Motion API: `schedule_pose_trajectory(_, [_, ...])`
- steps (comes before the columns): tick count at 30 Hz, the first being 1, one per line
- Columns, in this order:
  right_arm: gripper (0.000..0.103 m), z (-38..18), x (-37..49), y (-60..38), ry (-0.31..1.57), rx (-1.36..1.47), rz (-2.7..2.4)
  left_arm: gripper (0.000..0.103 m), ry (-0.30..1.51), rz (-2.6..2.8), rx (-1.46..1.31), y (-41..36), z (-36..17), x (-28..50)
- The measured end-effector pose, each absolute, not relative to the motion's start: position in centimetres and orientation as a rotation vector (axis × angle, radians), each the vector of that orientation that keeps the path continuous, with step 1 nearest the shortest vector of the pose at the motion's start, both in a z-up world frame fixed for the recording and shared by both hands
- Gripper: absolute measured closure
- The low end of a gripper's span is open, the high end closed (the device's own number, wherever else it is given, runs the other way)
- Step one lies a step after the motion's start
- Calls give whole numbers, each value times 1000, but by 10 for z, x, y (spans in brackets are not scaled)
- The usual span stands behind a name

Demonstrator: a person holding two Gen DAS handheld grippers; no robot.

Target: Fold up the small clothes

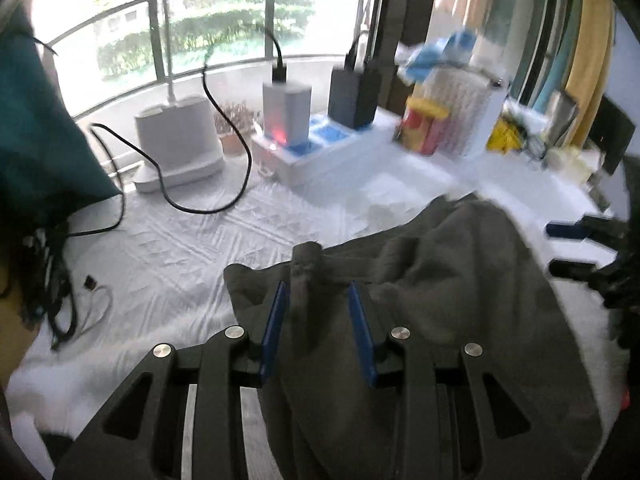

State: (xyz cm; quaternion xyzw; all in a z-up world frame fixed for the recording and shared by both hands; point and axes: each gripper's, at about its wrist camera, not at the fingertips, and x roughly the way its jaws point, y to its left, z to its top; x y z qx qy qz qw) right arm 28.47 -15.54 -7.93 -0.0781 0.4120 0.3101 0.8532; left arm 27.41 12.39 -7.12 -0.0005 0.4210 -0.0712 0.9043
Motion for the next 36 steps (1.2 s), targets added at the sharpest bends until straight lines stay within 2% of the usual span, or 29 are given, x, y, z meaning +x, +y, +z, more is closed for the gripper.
schedule_pose_trajectory(3, [34, -82, 295, -153, 870, -155, 644, 68, 912, -167, 8, 124, -85, 289])
schedule_pose_trajectory(4, [34, -82, 299, -153, 869, -151, 642, 71, 907, -177, 10, 124, -87, 291])
schedule_pose_trajectory(5, [34, -82, 302, -152, 869, -147, 640, 93, 899, -176, 17, 124, -87, 292])
schedule_pose_trajectory(6, [34, -83, 306, -151, 869, -141, 638, 100, 900, -175, 15, 125, -87, 293])
schedule_pose_trajectory(14, [34, -85, 330, -141, 873, -121, 630, 101, 724, -50, -58, 165, -55, 273])
schedule_pose_trajectory(21, [34, -79, 342, -141, 848, -78, 613, 100, 781, -51, -148, 185, -68, 274])
schedule_pose_trajectory(24, [34, -77, 343, -144, 844, -48, 607, 89, 760, -38, -168, 187, -56, 266])
schedule_pose_trajectory(25, [34, -77, 342, -146, 841, -38, 603, 80, 746, -32, -174, 187, -50, 262])
schedule_pose_trajectory(26, [36, -77, 342, -147, 841, -34, 598, 74, 732, -38, -183, 187, -44, 256])
schedule_pose_trajectory(30, [60, -83, 344, -154, 872, 19, 593, 72, 725, -98, -209, 173, -33, 233])
schedule_pose_trajectory(36, [62, -90, 342, -151, 906, 54, 605, 72, 819, -149, -177, 144, -59, 214])
